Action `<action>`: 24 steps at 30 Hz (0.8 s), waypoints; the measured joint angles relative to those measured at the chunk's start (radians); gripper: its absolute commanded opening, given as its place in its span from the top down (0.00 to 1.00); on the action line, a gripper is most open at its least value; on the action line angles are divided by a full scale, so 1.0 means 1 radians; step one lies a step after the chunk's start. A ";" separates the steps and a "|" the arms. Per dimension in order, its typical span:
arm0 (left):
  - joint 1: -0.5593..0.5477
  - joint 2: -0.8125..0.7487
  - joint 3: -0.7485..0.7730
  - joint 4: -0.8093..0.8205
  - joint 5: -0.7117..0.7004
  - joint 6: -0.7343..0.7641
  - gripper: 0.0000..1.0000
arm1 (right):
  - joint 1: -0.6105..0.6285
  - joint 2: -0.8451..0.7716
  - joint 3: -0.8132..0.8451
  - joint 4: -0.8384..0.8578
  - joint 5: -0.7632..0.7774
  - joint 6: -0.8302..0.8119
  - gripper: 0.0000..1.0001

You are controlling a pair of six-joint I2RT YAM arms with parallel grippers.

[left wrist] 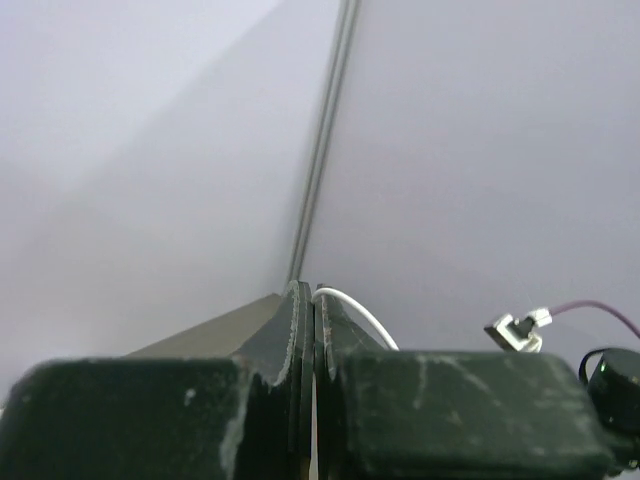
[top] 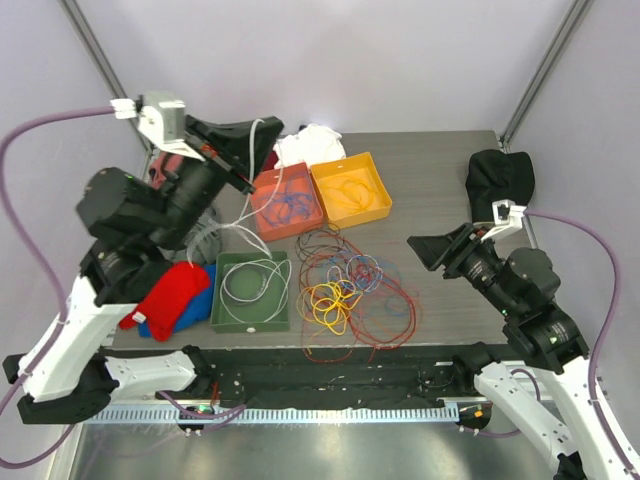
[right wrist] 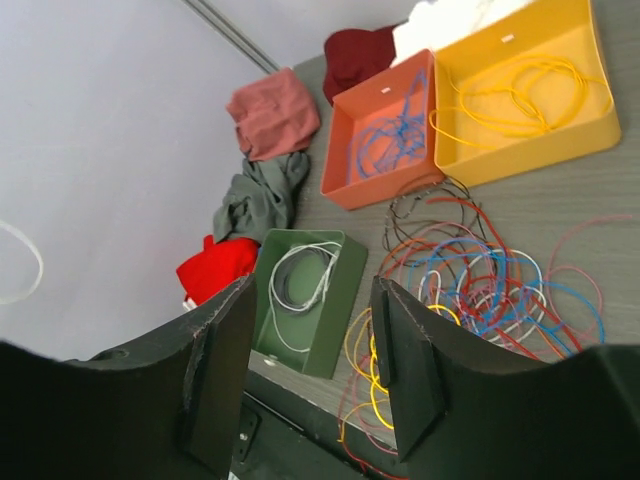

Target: Untangle the cables

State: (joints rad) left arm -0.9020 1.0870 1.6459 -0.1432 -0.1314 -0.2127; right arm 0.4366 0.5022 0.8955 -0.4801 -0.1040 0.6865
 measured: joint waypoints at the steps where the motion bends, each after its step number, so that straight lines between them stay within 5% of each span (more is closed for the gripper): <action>1: 0.000 0.006 0.033 -0.027 -0.009 0.007 1.00 | 0.000 -0.004 -0.016 -0.003 0.003 0.000 0.44; 11: 0.000 0.043 0.151 -0.302 -0.176 0.029 1.00 | 0.000 -0.032 -0.097 0.002 0.006 0.006 0.46; 24: 0.000 -0.072 -0.193 -0.517 -0.395 -0.057 1.00 | 0.000 -0.032 -0.137 0.012 0.004 0.005 0.47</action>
State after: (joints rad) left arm -0.9020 1.0145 1.4528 -0.6598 -0.5266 -0.2695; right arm 0.4366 0.4698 0.7582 -0.4679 -0.0998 0.6918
